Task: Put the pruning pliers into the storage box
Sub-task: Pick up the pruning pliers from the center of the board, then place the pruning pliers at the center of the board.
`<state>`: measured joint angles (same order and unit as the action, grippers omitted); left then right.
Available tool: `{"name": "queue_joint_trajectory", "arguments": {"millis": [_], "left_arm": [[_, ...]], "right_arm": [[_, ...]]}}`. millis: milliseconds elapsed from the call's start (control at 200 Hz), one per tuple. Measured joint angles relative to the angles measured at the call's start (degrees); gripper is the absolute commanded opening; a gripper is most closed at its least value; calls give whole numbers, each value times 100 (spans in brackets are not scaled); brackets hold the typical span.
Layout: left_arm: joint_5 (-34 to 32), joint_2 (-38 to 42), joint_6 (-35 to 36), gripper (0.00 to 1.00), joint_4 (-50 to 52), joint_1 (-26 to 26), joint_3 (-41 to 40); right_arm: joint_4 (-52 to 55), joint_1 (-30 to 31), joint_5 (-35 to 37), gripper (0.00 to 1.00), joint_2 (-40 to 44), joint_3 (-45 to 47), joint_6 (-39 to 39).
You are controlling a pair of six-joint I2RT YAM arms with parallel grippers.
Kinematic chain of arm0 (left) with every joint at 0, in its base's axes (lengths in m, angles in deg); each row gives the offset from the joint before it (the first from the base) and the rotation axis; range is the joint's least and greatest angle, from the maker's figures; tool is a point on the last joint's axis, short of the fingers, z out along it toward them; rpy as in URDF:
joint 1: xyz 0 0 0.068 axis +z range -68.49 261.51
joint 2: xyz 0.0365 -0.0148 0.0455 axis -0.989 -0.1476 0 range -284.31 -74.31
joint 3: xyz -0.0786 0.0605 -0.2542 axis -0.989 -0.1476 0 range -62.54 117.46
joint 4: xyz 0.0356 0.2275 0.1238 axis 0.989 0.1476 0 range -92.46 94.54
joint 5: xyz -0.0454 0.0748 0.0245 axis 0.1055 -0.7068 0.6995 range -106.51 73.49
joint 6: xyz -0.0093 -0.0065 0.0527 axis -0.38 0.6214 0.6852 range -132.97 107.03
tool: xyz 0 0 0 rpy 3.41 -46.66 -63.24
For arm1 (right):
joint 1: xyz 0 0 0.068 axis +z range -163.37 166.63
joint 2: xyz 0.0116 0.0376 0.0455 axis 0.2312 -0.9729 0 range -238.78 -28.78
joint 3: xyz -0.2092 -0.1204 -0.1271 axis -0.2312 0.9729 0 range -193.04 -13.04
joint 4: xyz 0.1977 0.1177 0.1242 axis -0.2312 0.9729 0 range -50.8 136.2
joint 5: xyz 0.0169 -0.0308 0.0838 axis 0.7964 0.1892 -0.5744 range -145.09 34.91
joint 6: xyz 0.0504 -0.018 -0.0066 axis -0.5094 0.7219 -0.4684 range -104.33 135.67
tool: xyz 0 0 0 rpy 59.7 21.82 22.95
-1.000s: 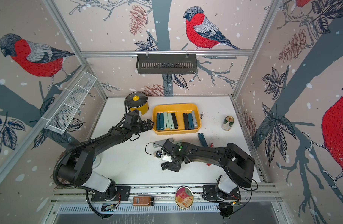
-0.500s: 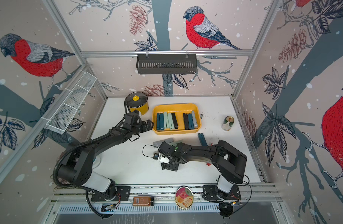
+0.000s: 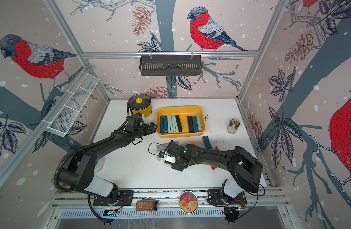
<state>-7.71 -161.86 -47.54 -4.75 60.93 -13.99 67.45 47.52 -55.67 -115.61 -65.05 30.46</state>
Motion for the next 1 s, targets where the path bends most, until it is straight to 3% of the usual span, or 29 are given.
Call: {"name": "queue_joint_trajectory", "arguments": {"millis": [190,390,795,1000], "left_arm": [[2,0,0,98,0,0,4],[11,-26,0,98,-2,0,52],[42,-46,2,98,-26,0,79],[170,-219,-11,98,-50,0,127]], "right_arm": [[-11,-431,-282,27,680,59,-199],[-291,-1473,-389,26,1220,-144,-708],[-444,-3366,498,25,907,-894,-1943],[-435,-3858,490,24,603,-1141,-2253]]}}
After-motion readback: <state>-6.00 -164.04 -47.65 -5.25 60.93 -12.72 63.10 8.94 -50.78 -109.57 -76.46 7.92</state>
